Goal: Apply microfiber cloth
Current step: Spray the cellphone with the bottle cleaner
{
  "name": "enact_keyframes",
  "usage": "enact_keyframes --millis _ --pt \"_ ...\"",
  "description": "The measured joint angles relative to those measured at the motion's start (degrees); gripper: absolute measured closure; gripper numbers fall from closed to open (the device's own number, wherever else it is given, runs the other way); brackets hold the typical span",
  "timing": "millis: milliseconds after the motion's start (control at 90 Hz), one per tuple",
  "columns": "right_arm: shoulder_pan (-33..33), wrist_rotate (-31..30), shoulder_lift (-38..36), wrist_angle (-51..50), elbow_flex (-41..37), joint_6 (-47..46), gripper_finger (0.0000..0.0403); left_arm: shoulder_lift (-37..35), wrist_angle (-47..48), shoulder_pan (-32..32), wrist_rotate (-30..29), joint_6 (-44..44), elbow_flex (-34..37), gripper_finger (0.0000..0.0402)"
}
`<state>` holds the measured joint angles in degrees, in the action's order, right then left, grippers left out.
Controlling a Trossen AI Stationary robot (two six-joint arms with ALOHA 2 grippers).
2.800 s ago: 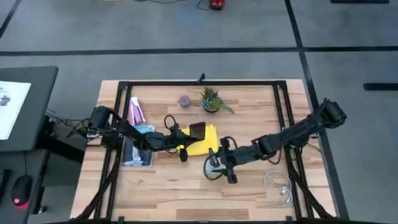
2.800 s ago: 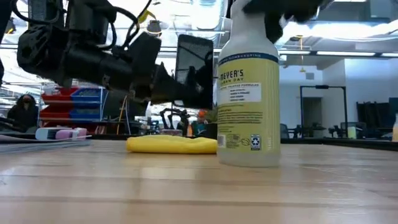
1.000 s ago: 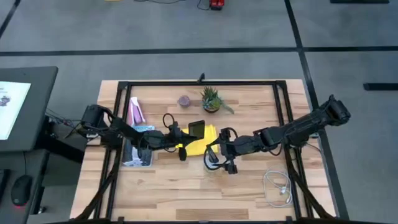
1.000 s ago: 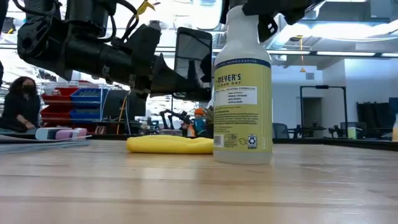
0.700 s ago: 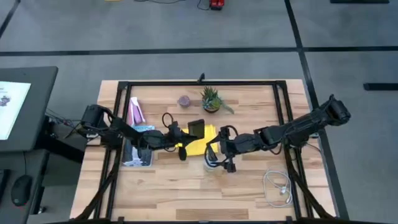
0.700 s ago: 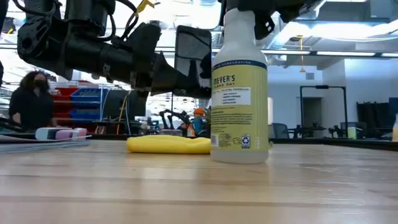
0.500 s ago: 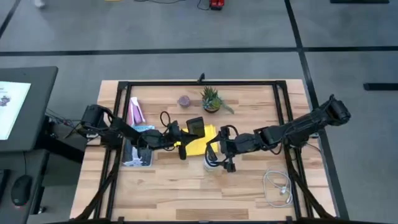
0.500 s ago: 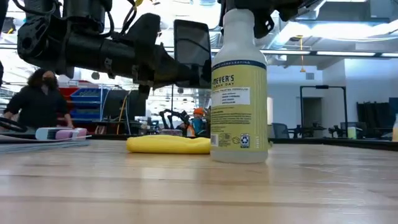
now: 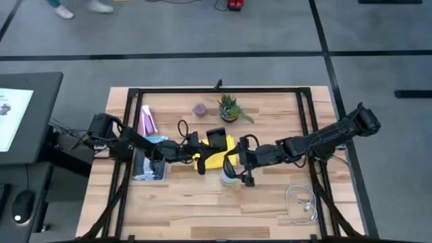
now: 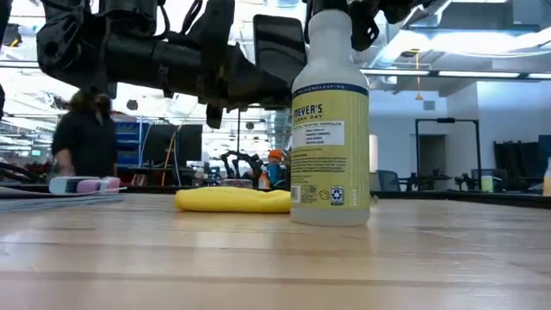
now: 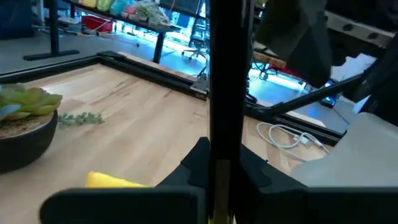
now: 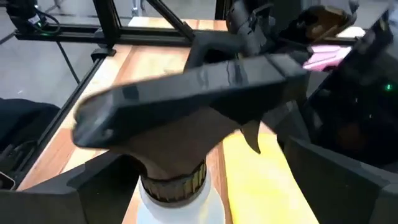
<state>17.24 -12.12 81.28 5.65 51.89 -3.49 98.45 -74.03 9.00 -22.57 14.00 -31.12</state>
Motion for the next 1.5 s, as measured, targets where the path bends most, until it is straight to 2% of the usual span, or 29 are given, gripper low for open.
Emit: enact_keyframes --millis 278,500,844,1078,1500 --pt "0.0 0.0 0.5 0.2 0.0 0.5 0.0028 0.0 0.1 0.2 0.0 -0.7 -0.3 0.0393" --pt "0.0 0.0 0.6 0.2 0.0 0.5 0.0031 -0.8 0.7 0.2 0.0 2.6 -0.3 0.0393" --pt "0.0 0.0 0.6 1.9 0.0 0.4 0.0059 -6.7 6.5 0.2 -0.1 3.5 -0.3 0.0393" --pt "-0.6 0.9 0.6 1.7 0.0 -1.5 0.0087 -7.5 6.6 0.2 -0.1 6.7 -0.3 0.0393" --pt "-1.3 2.0 0.6 1.4 0.0 -2.0 0.0090 -7.5 6.6 0.2 0.8 7.2 -0.3 0.0393"
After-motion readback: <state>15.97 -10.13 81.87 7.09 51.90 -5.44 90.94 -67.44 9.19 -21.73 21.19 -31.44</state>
